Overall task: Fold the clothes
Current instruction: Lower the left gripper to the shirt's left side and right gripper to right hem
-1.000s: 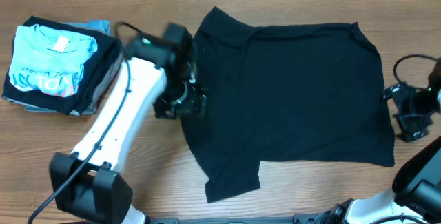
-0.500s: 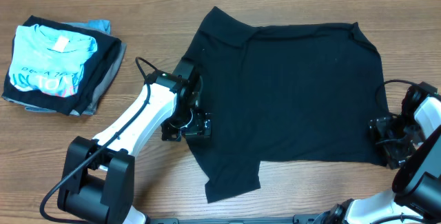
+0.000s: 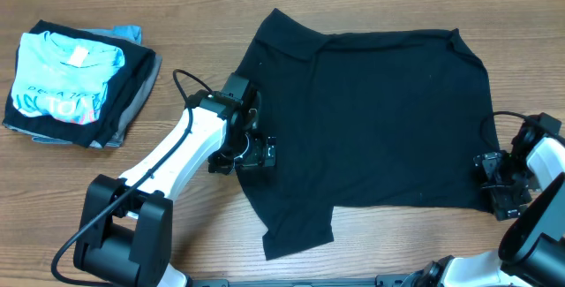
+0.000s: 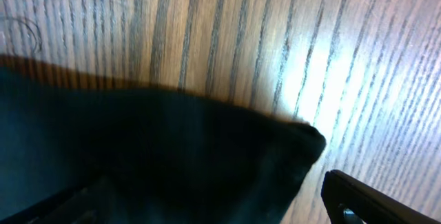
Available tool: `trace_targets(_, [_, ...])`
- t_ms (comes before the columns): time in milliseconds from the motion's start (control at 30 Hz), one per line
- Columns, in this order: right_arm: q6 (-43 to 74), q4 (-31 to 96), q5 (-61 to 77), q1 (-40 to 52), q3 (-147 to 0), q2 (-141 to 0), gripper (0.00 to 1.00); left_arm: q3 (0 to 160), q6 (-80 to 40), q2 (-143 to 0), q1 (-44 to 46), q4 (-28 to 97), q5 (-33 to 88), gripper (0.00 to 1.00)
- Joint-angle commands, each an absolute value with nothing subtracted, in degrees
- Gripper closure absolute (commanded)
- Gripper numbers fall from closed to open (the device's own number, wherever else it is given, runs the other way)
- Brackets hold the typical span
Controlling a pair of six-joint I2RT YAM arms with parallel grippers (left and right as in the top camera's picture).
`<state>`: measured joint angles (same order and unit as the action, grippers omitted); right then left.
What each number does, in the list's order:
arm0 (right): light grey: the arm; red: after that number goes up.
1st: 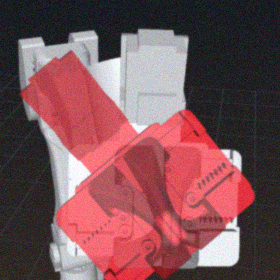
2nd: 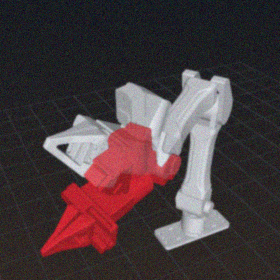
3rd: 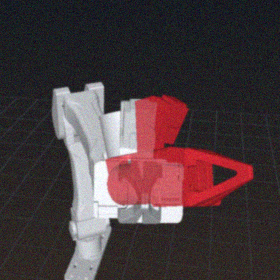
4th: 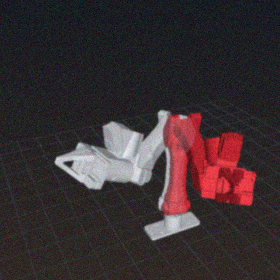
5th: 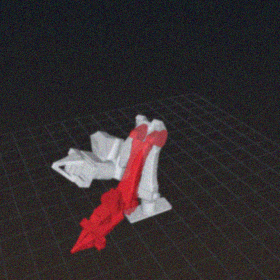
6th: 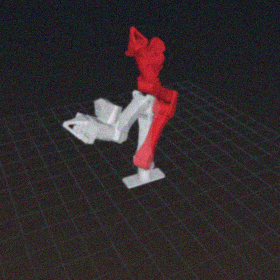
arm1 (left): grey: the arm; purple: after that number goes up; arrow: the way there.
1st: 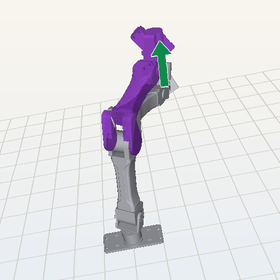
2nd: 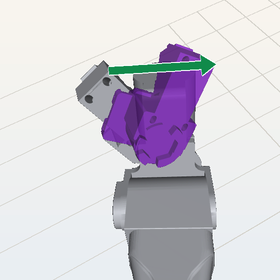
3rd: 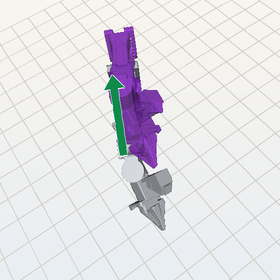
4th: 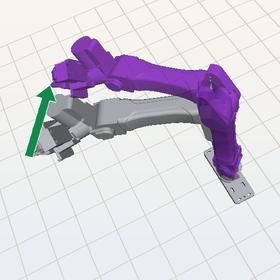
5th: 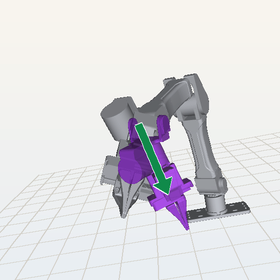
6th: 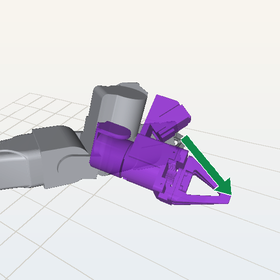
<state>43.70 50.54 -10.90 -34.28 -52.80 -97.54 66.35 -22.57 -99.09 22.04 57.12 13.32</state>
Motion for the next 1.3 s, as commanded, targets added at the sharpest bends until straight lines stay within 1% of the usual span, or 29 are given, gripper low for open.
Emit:
trace_targets(0, [45.2,48.0,-11.7,-34.8,-49.2,-101.1,0.00,65.8,-23.4,-97.8,21.8,56.8,11.6,0.00])
trace_targets(167, [45.3,46.3,-11.4,-34.9,-47.7,-100.9,0.00,65.8,-23.4,-97.8,21.8,56.8,11.6,0.00])
trace_targets(200, [45.2,46.3,-9.5,-35.4,-48.2,-99.9,0.00,65.8,-23.4,-97.8,21.8,56.8,11.6,0.00])
trace_targets(367, [45.0,46.8,-9.4,-35.5,-48.2,-95.9,0.00,65.8,-23.4,-97.8,21.8,56.5,11.6,0.00])
trace_targets(567, [44.8,45.7,-9.3,-35.5,-48.0,-95.6,0.02,65.8,-23.4,-97.8,21.8,55.9,11.4,0.00])
trace_targets(733, [39.4,44.4,-7.6,-35.5,-48.0,-91.4,0.00,65.8,-23.4,-97.8,21.8,55.0,11.4,0.00])
trace_targets(900, [39.2,45.3,-7.6,-35.5,-48.0,-84.9,0.00,65.8,-23.4,-97.8,21.8,54.5,11.4,0.00])
trace_targets(1100, [42.3,46.9,-8.7,-35.6,-48.0,-83.4,0.00,65.8,-23.4,-97.8,21.8,54.1,11.4,0.00])
trace_targets(1167, [42.2,47.3,-9.3,-36.1,-47.9,-83.4,0.05,65.8,-23.4,-97.8,21.8,54.1,11.4,0.00])
trace_targets(1267, [42.2,48.0,-9.1,-37.5,-47.9,-83.4,0.09,65.8,-23.4,-97.8,21.8,54.1,11.4,0.00])
